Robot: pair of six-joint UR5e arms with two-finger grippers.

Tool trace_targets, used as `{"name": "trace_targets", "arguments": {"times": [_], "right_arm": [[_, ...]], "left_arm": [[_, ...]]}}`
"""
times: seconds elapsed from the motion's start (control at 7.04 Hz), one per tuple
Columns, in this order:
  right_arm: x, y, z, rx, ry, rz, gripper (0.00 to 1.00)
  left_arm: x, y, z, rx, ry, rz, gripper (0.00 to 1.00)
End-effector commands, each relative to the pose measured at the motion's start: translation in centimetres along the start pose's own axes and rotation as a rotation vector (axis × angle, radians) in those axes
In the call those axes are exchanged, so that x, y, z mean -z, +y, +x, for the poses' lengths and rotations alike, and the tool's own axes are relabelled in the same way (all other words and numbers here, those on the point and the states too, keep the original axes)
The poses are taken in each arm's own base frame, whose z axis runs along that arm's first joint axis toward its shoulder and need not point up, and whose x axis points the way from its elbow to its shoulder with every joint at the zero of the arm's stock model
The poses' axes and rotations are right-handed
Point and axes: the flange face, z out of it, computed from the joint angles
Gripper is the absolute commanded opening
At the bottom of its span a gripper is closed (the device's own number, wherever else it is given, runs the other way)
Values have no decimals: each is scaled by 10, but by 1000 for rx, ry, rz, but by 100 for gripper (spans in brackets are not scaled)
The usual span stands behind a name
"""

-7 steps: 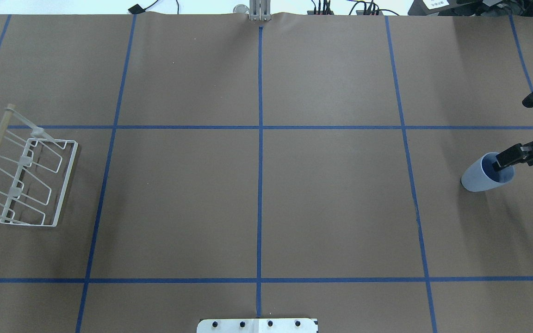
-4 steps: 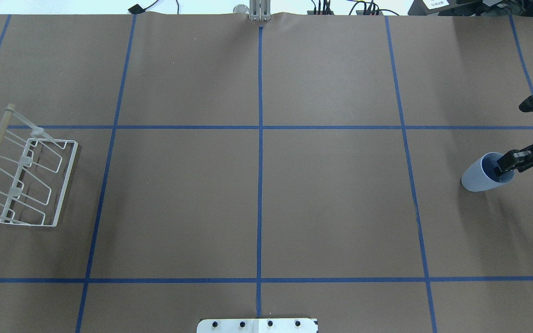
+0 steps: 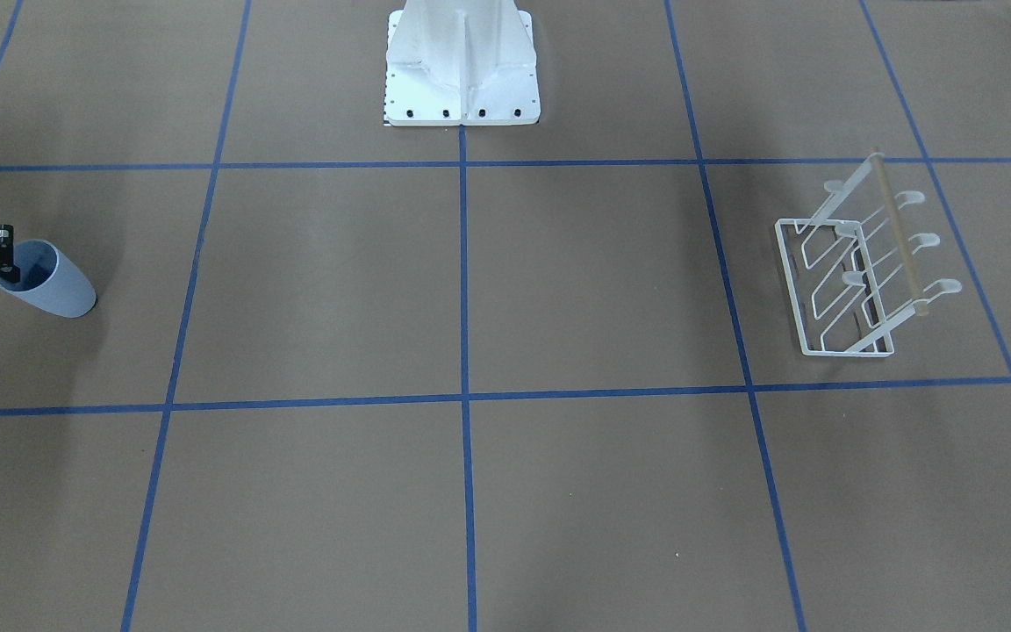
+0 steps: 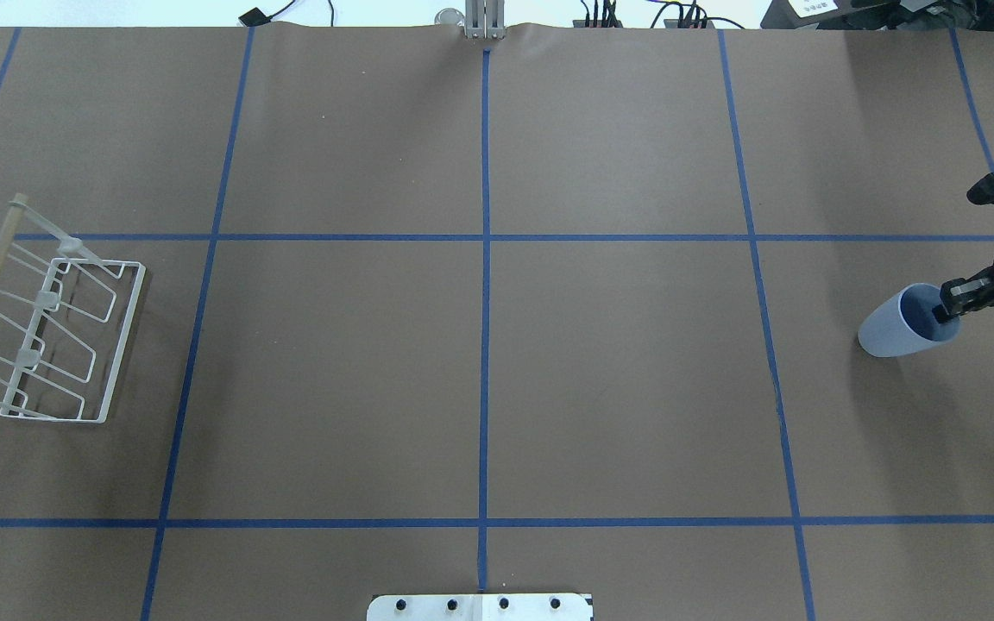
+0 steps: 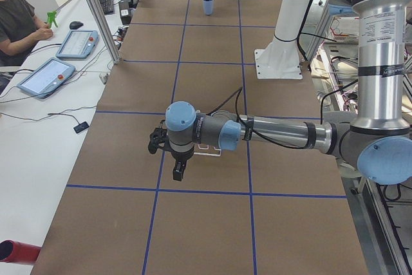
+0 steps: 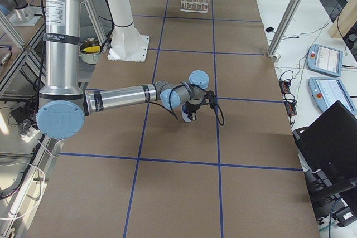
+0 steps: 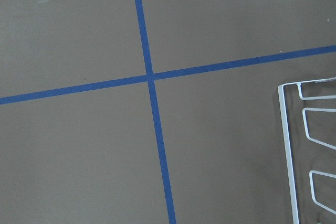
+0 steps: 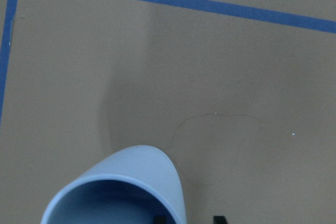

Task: Hang cup on cup holder
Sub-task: 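Grasp the light blue cup rim with the right gripper, then lift the cup and carry it toward the table center with the right gripper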

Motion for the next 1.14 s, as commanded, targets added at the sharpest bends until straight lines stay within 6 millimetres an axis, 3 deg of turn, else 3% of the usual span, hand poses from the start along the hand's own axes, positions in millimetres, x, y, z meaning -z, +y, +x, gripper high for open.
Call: {"name": "trace_targets", "arguments": {"times": [0.0,0.43,0.57,0.71,0.99], "right_arm": [[30,1,-16,-32,-44,42,0],[64,-2,-63,-161,-272,196,0],[85,-19,-102,-214,-381,211,0],[101,-40,-156,-298,-471,169,0],[125,-61,-232,-425,-572,107,0]], "left_arm": [[-1,0,-1,1,4,-3,99],[2,-1,3,-7,9,6,99],[6,-6,8,-33,12,29,99],[10,-10,14,-49,34,69,99],[20,-29,60,53,220,109,99]]}}
